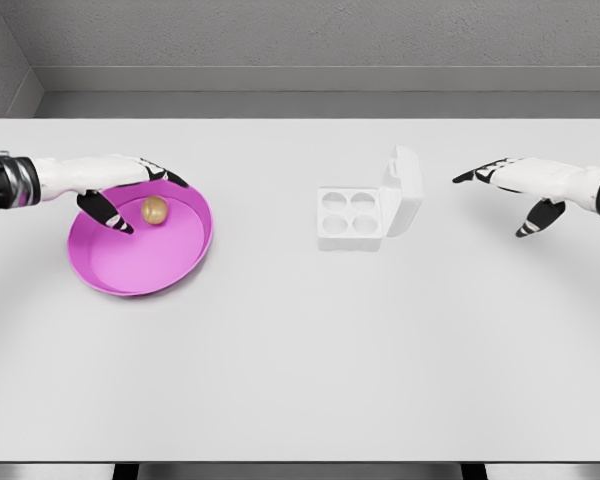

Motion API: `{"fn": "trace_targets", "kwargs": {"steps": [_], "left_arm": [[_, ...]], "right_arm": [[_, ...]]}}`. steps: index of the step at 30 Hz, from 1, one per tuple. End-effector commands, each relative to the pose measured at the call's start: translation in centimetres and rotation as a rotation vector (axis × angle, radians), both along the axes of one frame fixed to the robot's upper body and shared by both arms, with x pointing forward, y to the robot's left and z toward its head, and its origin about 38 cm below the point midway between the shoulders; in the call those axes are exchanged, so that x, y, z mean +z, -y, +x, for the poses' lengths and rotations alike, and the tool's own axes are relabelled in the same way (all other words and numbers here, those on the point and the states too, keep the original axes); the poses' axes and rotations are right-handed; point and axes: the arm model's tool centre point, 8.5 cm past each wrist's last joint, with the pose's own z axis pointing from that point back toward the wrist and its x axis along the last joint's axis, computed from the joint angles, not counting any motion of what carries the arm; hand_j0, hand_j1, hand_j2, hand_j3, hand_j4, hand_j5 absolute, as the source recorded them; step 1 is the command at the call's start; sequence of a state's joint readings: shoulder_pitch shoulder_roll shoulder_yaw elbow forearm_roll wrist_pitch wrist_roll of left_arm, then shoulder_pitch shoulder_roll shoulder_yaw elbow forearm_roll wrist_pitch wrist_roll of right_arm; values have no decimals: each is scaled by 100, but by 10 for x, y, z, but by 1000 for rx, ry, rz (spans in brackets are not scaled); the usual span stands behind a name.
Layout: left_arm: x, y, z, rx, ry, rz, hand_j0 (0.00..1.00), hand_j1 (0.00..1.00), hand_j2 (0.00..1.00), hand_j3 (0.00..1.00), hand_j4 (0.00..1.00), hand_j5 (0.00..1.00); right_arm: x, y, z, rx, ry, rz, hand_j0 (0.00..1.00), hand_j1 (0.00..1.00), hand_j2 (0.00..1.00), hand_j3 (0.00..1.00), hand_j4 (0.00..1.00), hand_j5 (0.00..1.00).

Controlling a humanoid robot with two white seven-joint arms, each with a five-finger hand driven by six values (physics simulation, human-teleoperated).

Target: Pack egg into the box and close the box lid

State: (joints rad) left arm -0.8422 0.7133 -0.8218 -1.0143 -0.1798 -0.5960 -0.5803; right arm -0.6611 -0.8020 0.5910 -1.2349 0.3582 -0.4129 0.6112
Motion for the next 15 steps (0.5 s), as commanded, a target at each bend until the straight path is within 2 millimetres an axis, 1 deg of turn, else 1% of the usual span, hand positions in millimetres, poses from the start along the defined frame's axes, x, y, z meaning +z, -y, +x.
{"fn": "trace_targets", "kwargs": {"steps": [1,5,6,7,10,11,15], "left_arm": [[0,0,0,4,-1,-6,90,90,90,90,90,90],[0,0,1,5,-1,0,90,90,90,90,90,90],[-3,6,2,-5,-2,-1,90,90,90,90,90,90],[-3,7,2,-7,-3,-1,90,90,90,90,90,90],[-4,6,1,-4,-3,0,90,90,90,90,90,90],[-3,4,1,-1,-3,3,88,88,88,88,88,88],[-4,3,1,0,-5,4,88,88,88,88,88,88]], "right_arm": [[-1,0,0,-4,-3,6,100,100,100,100,100,100],[-1,0,0,-3,-2,6,100,100,100,100,100,100],[-1,0,0,-3,-3,6,100,100,100,100,100,100],[-1,0,0,-4,-3,6,100,100,100,100,100,100],[-2,0,0,-2,-5,5,100,100,100,100,100,100],[-1,0,0,-3,-3,6,100,100,100,100,100,100],[-1,0,0,-4,-3,5,100,100,100,100,100,100]]}}
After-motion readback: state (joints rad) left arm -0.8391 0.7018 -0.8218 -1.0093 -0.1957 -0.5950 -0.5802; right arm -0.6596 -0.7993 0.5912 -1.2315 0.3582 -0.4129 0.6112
